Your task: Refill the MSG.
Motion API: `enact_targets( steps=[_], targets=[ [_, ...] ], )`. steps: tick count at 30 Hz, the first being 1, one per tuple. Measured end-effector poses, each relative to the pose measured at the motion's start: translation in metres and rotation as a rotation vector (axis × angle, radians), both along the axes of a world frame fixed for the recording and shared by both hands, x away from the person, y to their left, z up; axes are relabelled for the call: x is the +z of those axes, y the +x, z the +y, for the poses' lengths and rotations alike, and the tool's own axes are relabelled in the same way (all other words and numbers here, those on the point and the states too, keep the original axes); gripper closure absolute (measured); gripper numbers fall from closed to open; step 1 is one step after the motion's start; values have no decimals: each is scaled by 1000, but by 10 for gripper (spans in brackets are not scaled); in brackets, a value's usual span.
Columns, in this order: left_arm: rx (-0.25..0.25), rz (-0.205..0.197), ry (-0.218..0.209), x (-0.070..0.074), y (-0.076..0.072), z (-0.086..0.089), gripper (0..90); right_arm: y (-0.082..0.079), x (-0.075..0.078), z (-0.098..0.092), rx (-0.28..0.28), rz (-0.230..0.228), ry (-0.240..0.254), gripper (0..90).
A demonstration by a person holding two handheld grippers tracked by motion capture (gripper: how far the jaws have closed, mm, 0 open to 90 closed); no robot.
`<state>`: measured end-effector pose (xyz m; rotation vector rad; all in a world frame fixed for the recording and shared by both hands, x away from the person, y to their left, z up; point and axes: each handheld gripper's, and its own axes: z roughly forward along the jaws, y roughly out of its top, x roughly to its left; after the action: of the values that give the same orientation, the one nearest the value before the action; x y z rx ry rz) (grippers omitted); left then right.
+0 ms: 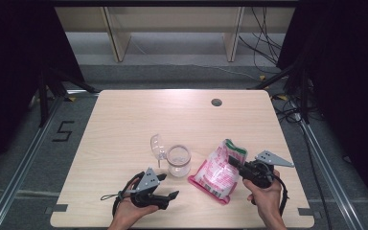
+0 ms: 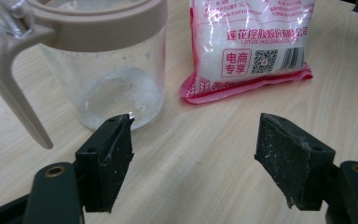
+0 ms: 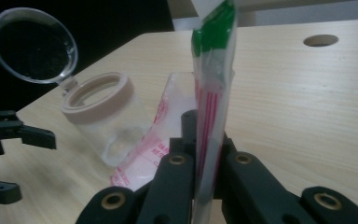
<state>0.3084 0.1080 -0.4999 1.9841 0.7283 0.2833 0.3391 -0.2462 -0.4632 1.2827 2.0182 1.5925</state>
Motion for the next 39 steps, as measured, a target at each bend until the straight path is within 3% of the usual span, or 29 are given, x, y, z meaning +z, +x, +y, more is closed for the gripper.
enact_targets(
  steps=[1, 3, 5, 7, 9, 10, 11, 12, 14, 17, 18, 20, 22, 26, 27, 28, 30, 31, 37, 38, 39],
  targets=[
    [-8, -8, 30, -1, 0, -1, 265, 1, 1, 1, 10, -22, 15, 900],
    [-9, -5, 30, -1, 0, -3, 265, 0, 2, 1, 9, -15, 2, 900],
    [-16, -3, 16, -3, -1, -6, 265, -1, 4, 3, 15, -26, 29, 900],
    [-25, -4, 36, -3, -2, -9, 266, -2, 7, 4, 16, -38, 10, 900],
    [-21, -3, 26, -4, -3, -11, 266, -3, 8, 4, 18, -20, 17, 900],
    [-23, -6, 46, -4, -3, -11, 266, -1, 8, 5, 15, -47, 13, 900],
    [-27, -4, 28, -5, -3, -12, 266, -1, 8, 5, 15, -47, 13, 900],
    [-19, -3, 17, -6, -3, -14, 266, -4, 11, 7, 19, 1, 47, 900],
    [-21, -3, 24, -6, -4, -15, 267, -3, 13, 9, 28, -38, 32, 900],
    [-43, 4, 53, -5, -3, -15, 267, -4, 17, 10, 42, -22, 40, 900],
    [-33, 4, 38, -6, -4, -17, 267, -3, 21, 14, 52, -39, 31, 900],
    [-36, -3, 50, -5, -4, -16, 267, -1, 22, 15, 59, -50, 22, 900],
    [-32, -1, 41, -5, -4, -17, 268, 0, 28, 18, 80, -31, 43, 900],
    [-31, -3, 45, -6, -4, -18, 268, 0, 37, 24, 91, -14, 39, 900],
    [-37, -8, 54, -6, -3, -18, 268, 2, 39, 24, 104, -41, 17, 900],
    [-26, -7, 39, -7, -4, -20, 268, 1, 42, 26, 103, -24, 22, 900],
    [-41, 3, 51, -6, -4, -20, 269, 3, 46, 27, 114, -30, 23, 900],
    [-38, 1, 47, -7, -4, -21, 268, 5, 48, 28, 118, -56, -4, 900],
    [-56, -3, 66, -8, -2, -27, 270, 5, 64, 32, 125, -33, -10, 900],
    [-65, -18, 84, -8, 1, -33, 274, 7, 67, 31, 118, -70, -32, 900],
    [-65, -18, 84, -8, 1, -33, 275, 7, 67, 31, 118, -70, -32, 900]
  ],
)
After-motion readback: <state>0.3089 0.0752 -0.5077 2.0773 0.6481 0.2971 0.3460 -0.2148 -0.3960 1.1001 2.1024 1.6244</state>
